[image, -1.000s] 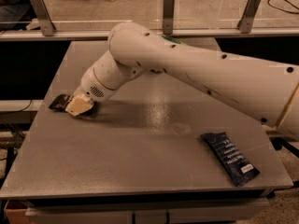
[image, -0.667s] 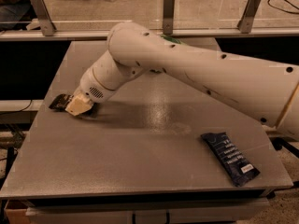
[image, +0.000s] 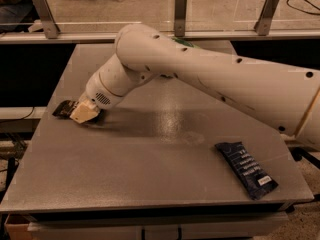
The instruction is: Move rxbar chocolate near green rice chip bag
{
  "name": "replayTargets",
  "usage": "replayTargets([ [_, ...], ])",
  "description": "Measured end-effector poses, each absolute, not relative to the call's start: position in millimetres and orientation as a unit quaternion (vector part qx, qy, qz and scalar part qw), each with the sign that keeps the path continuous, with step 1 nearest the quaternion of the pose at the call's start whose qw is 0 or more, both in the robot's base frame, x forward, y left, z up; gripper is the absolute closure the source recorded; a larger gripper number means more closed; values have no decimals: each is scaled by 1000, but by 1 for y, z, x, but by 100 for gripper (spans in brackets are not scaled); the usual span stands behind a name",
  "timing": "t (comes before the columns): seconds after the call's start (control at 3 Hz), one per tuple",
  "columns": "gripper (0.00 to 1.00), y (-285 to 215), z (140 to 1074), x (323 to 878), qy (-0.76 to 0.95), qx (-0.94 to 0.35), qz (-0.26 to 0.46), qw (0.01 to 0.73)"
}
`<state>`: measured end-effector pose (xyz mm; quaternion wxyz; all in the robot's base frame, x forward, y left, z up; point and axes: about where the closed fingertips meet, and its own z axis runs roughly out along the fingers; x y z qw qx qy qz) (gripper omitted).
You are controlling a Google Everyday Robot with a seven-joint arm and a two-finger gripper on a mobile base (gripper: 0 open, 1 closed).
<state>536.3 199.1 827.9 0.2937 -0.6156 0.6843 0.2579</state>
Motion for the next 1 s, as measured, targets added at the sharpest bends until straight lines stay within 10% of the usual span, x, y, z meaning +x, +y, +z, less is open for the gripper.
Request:
replayTargets([
  [1.0, 84, 185, 911, 569, 633, -633, 237, 378],
])
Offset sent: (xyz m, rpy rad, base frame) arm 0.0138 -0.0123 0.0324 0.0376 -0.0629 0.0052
